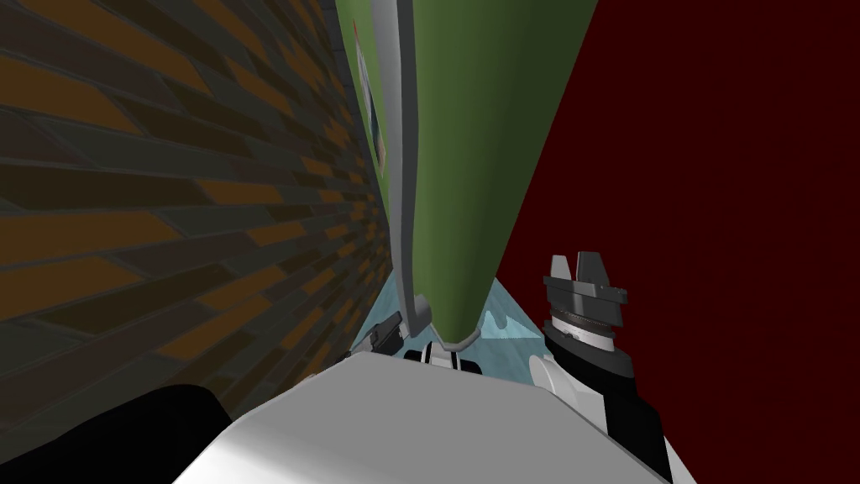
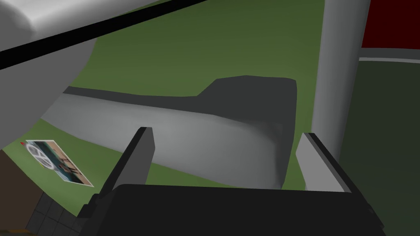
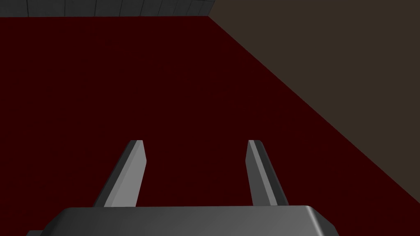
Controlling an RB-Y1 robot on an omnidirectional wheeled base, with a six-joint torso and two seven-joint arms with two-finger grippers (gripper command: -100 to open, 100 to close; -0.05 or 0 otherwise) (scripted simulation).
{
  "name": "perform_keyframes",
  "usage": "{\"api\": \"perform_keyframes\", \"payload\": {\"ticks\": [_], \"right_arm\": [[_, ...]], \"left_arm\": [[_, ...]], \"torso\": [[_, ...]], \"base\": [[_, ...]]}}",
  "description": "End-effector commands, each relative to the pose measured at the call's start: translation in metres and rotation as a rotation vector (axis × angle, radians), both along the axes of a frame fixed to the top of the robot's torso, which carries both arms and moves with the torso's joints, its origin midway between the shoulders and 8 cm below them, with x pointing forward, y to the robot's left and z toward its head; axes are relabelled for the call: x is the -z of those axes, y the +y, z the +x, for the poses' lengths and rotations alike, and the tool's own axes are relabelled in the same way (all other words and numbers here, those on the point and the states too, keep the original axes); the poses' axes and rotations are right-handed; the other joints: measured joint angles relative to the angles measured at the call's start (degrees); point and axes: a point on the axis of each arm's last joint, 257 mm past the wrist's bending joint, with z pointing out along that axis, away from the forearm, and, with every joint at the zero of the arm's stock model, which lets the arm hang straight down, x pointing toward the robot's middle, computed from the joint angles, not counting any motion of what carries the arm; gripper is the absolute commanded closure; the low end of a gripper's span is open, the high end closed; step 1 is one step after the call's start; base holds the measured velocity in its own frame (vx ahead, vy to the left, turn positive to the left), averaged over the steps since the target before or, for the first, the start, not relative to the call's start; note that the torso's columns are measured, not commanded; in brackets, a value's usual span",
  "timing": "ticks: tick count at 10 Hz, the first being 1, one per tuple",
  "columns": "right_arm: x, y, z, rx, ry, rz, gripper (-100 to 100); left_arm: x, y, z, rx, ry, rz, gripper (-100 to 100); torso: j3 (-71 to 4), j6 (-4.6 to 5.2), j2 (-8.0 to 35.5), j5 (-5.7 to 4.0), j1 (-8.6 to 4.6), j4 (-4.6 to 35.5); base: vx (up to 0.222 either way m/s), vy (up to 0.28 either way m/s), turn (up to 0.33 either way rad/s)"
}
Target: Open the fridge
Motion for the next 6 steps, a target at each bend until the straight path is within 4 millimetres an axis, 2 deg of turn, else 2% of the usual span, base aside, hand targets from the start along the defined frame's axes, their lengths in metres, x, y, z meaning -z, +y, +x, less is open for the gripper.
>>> {"api": "perform_keyframes", "payload": {"ticks": [1,3,6], "right_arm": [[0.0,0.0,0.0,0.0,0.0,0.0,0],[0.0,0.0,0.0,0.0,0.0,0.0,0],[0.0,0.0,0.0,0.0,0.0,0.0,0]], "left_arm": [[-0.01,-0.001,-0.011,0.02,-0.001,0.002,-100],[-0.021,-0.003,-0.021,0.042,-0.002,0.003,-100],[-0.026,-0.004,-0.027,0.054,-0.002,0.003,-100]], "torso": [[0.15,-0.04,-0.02,0.02,-0.07,-0.21],[0.05,0.0,-0.09,-0.05,-0.16,-0.34],[-0.1,0.03,-0.04,-0.14,-0.25,-0.27]], "base": [[0.053,-0.006,0.093],[0.047,-0.007,0.091],[0.022,-0.002,0.032]]}}
